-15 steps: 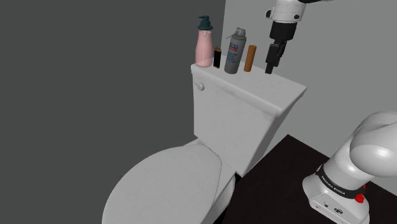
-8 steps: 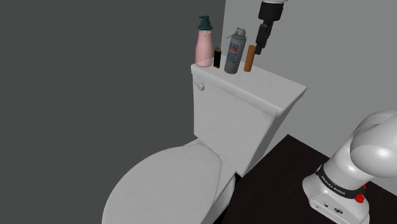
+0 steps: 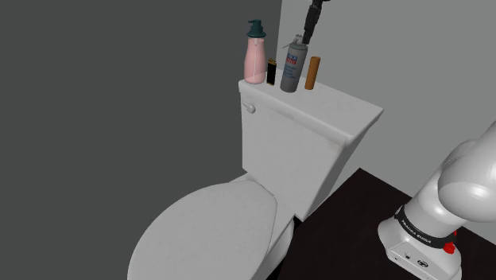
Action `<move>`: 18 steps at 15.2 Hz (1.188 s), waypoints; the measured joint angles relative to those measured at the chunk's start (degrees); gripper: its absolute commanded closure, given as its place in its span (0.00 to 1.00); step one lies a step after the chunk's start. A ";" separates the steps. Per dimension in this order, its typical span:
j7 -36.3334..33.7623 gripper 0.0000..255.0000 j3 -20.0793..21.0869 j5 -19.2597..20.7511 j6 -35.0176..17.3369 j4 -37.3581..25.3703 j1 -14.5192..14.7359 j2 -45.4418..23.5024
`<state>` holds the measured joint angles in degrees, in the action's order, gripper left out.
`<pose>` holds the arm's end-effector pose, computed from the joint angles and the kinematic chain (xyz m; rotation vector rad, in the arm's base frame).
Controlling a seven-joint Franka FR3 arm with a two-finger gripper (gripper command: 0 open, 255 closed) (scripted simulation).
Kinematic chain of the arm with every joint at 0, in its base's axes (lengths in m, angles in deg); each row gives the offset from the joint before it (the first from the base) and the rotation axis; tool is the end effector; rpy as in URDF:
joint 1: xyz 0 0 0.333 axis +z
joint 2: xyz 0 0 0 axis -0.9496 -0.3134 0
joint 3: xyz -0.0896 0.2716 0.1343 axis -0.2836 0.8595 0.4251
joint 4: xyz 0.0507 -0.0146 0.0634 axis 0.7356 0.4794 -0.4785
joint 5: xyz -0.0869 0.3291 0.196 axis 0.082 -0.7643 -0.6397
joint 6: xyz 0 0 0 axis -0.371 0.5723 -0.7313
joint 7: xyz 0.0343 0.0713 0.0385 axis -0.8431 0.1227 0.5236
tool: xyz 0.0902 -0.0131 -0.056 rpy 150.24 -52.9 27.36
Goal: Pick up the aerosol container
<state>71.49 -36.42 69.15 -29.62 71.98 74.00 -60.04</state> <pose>0.5273 -0.0222 0.6711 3.0131 0.8270 0.1292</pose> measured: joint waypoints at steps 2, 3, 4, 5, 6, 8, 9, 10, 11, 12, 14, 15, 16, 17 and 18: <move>2.03 0.00 -0.11 -0.37 1.73 -6.48 0.04 -3.71; 2.41 0.00 -0.07 -0.43 1.23 -6.98 0.09 -4.48; 2.67 0.00 -0.07 -0.44 0.77 -6.84 0.09 -4.70; 2.78 0.00 -0.06 -0.45 -0.02 -6.16 0.10 -4.74; 2.87 0.00 -0.06 -0.44 -0.81 -5.29 0.09 -4.63; 2.93 0.00 -0.05 -0.41 -2.67 -3.09 0.10 -4.27; 2.95 0.00 -0.05 -0.39 -3.45 -2.08 0.10 -4.04; 2.99 0.00 -0.07 -0.37 -4.17 -1.03 0.08 -3.70; 2.98 1.00 -0.06 -0.35 -4.49 -0.56 0.09 -3.54; 2.97 1.00 -0.07 -0.32 -4.70 -0.33 0.08 -3.43; 2.97 1.00 -0.05 -0.33 -4.89 -0.11 0.10 -3.28; 2.99 1.00 -0.06 -0.34 -4.90 -0.11 0.09 -3.28; 3.01 1.00 -0.07 -0.35 -4.89 -0.13 0.08 -3.29; 3.03 1.00 -0.07 -0.36 -4.88 -0.15 0.08 -3.31; 3.04 1.00 -0.08 -0.36 -4.87 -0.13 0.07 -3.29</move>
<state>74.53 -36.50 68.79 -34.50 71.84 74.08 -63.33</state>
